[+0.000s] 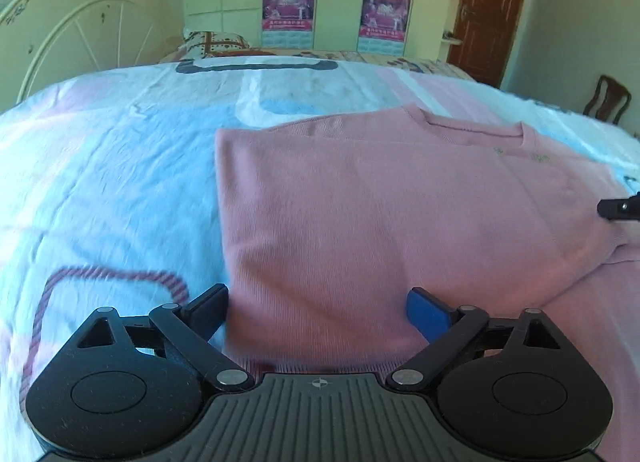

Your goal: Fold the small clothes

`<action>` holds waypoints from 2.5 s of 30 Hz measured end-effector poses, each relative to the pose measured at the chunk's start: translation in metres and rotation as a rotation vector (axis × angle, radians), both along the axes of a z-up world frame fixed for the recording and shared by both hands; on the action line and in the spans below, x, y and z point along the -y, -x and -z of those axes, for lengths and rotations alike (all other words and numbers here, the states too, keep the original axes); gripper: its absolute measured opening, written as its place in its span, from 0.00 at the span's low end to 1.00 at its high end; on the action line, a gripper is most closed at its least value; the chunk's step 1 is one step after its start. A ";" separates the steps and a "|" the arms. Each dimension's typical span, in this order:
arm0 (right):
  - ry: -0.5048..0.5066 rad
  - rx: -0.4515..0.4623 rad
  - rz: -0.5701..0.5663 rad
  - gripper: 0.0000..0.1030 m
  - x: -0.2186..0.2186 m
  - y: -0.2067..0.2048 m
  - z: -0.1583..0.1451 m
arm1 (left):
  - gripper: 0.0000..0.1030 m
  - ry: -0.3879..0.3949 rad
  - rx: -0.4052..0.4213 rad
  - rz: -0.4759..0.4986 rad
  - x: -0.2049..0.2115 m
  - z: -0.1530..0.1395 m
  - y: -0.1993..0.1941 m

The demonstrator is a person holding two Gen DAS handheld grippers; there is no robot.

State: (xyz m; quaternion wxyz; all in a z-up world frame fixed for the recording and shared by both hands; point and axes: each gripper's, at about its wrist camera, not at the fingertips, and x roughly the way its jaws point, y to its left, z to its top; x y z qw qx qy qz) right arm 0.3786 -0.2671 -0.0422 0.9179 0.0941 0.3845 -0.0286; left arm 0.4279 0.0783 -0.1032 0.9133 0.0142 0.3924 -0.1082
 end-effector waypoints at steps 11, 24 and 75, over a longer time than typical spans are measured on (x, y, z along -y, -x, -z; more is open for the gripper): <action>0.003 -0.018 0.008 0.20 0.005 0.018 0.006 | 0.94 -0.040 0.019 0.033 0.018 -0.006 0.005; 0.078 -0.067 0.174 0.19 0.085 0.073 -0.004 | 0.98 -0.098 -0.007 -0.043 -0.011 -0.004 0.041; -0.526 -0.088 0.052 0.40 0.142 0.332 0.022 | 0.75 0.613 -0.132 -0.122 -0.061 0.000 0.294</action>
